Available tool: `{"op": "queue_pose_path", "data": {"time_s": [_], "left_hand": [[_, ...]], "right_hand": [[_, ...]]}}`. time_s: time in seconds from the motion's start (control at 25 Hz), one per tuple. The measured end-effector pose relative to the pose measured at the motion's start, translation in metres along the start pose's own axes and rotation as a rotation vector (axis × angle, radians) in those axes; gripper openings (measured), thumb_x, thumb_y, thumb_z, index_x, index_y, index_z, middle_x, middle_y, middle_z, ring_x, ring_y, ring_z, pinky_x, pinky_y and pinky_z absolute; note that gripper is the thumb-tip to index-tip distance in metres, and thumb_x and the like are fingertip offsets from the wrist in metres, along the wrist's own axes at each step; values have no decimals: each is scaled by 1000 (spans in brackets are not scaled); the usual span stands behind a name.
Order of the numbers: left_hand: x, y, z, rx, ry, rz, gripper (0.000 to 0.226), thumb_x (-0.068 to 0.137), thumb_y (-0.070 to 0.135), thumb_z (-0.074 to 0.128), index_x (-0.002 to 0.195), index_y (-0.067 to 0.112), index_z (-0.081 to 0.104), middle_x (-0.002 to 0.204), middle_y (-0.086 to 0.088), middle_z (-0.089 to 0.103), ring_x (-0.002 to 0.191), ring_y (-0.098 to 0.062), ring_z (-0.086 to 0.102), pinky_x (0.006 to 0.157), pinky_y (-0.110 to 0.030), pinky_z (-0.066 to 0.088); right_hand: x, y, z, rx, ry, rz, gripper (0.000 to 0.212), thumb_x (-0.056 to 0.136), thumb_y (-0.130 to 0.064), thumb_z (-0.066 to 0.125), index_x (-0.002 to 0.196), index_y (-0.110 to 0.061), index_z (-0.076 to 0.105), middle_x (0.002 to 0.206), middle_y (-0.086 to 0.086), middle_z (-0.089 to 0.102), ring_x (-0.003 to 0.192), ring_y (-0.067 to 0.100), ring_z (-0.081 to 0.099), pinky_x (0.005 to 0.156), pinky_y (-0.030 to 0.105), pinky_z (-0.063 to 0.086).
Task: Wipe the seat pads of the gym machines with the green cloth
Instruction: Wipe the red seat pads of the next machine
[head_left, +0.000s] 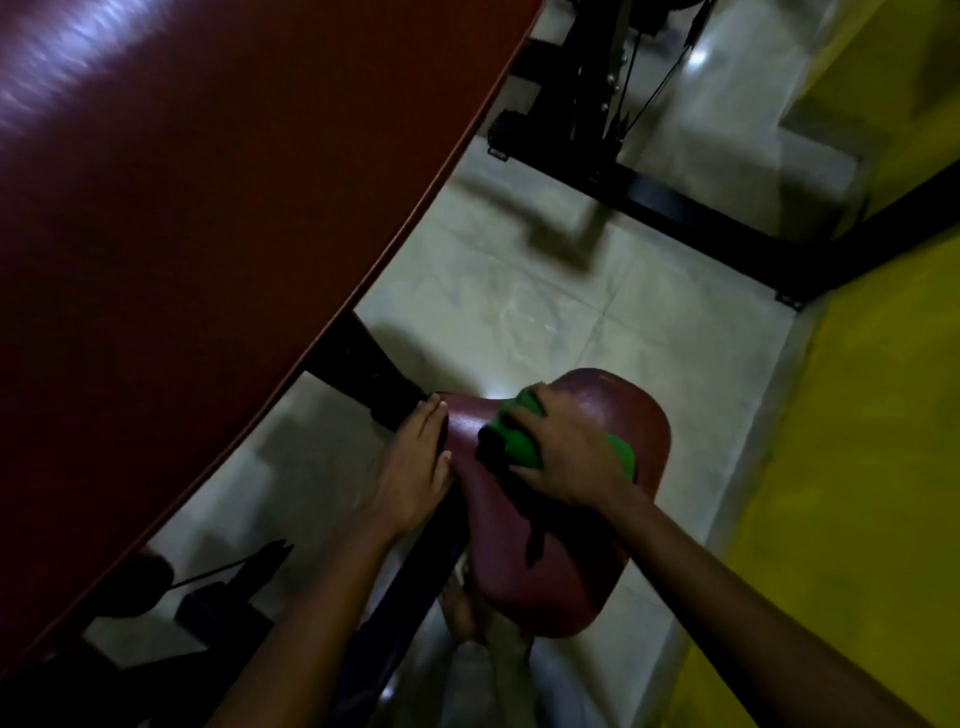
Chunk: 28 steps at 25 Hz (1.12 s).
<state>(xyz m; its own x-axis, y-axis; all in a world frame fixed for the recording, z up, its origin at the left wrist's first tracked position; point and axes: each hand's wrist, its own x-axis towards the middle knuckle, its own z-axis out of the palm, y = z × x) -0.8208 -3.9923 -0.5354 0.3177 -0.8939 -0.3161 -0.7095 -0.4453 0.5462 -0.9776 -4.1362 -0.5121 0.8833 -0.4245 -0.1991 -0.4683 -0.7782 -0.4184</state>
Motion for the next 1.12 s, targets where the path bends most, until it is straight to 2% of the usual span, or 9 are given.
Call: {"op": "queue_pose_path", "data": {"time_s": [0.16, 0.4, 0.48, 0.56, 0.68, 0.8, 0.92, 1.04, 1.12], "left_hand": [[0, -21, 9, 11, 15, 56, 57, 93, 22, 40, 146, 2, 29, 155, -10, 24, 143, -22, 24, 113, -21, 15], [-8, -33, 20, -113, 107, 66, 62, 88, 16, 45, 145, -2, 28, 153, -7, 19, 142, -19, 22, 113, -10, 8], [-14, -23, 35, -187, 193, 22, 65, 89, 23, 45, 145, -3, 26, 153, -11, 17, 142, -19, 19, 115, -16, 10], [-26, -4, 63, -243, 284, -69, 70, 89, 29, 44, 148, -1, 20, 156, -15, 14, 143, -15, 15, 116, -30, 19], [-58, 33, 117, -312, 378, -177, 66, 97, 39, 37, 151, 11, 10, 159, -6, 11, 145, -15, 16, 112, -43, 31], [-81, 53, 156, -358, 367, -334, 64, 98, 56, 18, 152, 29, -3, 160, 2, 6, 145, -20, 20, 112, -47, 30], [-85, 52, 174, -351, 381, -358, 65, 100, 53, 23, 153, 22, 1, 160, 3, 5, 146, -19, 16, 110, -51, 31], [-84, 52, 178, -330, 405, -355, 64, 101, 51, 23, 153, 19, 2, 160, 2, 3, 146, -16, 15, 111, -45, 31], [-84, 55, 176, -314, 425, -346, 64, 100, 53, 21, 152, 26, -5, 160, 3, 2, 146, -13, 13, 113, -40, 29]], "right_hand": [[31, -16, 35, -234, 22, -121, 68, 51, -41, 80, 111, -18, 59, 115, 14, 57, 89, 31, 53, 66, 36, 44], [-15, 16, 52, -230, 109, -346, 58, 65, -43, 64, 119, -23, 51, 128, 15, 49, 96, 31, 49, 72, 38, 44], [-20, 26, 50, -238, 92, -366, 61, 62, -42, 69, 117, -24, 52, 127, 14, 50, 93, 30, 49, 71, 38, 44], [5, 22, 46, -210, 90, -313, 63, 55, -37, 79, 112, -22, 56, 122, 16, 53, 91, 32, 52, 70, 39, 46], [51, 11, 35, -190, 101, -196, 60, 55, -32, 82, 109, -18, 62, 117, 18, 56, 88, 35, 55, 69, 41, 48], [37, 17, 38, -203, 114, -286, 58, 63, -36, 75, 116, -18, 60, 123, 19, 53, 91, 35, 53, 71, 41, 46], [4, 29, 46, -269, 95, -538, 54, 70, -42, 58, 120, -21, 56, 130, 17, 47, 97, 32, 49, 73, 39, 42], [31, 14, 49, -327, 101, -662, 49, 67, -41, 66, 112, -22, 62, 121, 16, 53, 97, 30, 44, 71, 37, 40], [63, -13, 52, -348, 88, -597, 46, 62, -41, 73, 103, -22, 65, 115, 16, 58, 95, 31, 47, 68, 36, 41]]}}
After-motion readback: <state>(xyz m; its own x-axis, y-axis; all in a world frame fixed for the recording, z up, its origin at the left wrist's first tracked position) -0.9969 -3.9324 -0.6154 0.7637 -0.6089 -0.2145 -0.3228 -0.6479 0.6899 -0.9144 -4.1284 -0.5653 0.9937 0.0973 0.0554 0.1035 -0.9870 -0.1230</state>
